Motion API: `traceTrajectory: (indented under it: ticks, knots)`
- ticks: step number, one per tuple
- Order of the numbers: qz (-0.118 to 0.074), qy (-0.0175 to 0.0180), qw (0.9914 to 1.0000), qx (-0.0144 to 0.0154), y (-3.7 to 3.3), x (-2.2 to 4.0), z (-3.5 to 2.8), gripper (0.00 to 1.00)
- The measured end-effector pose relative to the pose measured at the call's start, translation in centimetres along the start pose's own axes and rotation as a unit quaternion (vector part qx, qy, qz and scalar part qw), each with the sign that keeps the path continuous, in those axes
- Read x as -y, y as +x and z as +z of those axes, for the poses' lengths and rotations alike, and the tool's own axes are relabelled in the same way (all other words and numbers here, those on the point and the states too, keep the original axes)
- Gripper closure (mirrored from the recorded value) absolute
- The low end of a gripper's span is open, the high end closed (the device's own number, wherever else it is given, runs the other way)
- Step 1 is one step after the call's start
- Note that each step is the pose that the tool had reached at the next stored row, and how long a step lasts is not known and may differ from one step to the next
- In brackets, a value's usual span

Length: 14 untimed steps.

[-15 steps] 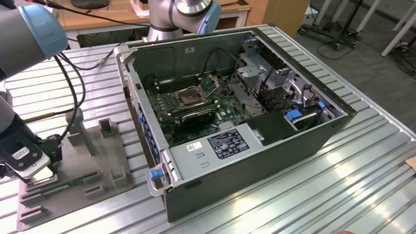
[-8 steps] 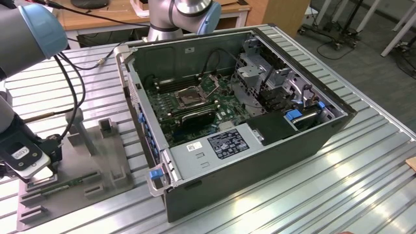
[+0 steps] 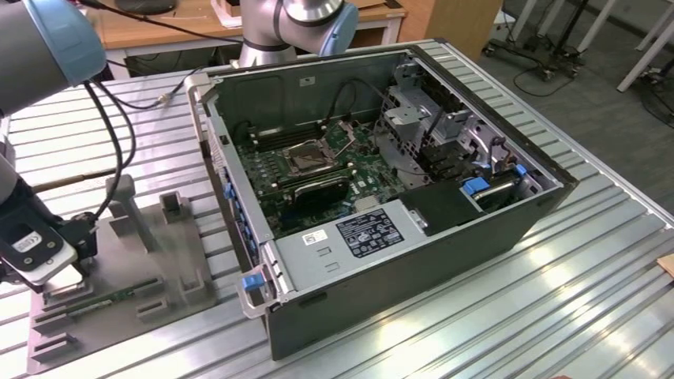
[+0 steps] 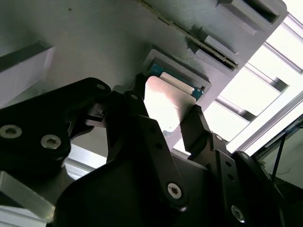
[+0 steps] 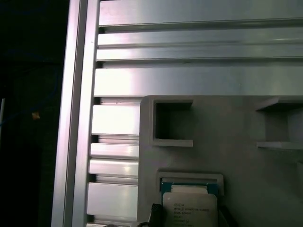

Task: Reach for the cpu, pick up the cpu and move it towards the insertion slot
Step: 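Pick up the cpu and move it towards the insertion slot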

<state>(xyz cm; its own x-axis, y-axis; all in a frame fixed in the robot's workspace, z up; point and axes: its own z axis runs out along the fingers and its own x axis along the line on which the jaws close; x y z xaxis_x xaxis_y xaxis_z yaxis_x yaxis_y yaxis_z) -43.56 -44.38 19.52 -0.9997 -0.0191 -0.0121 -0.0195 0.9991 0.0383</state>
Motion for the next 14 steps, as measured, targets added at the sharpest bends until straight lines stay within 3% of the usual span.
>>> traceTrajectory:
  ticks: [14]
  knots:
    - [0.000, 0.0000, 1.00000, 0.0000, -0.03, -0.09, -2.53, 0.46]
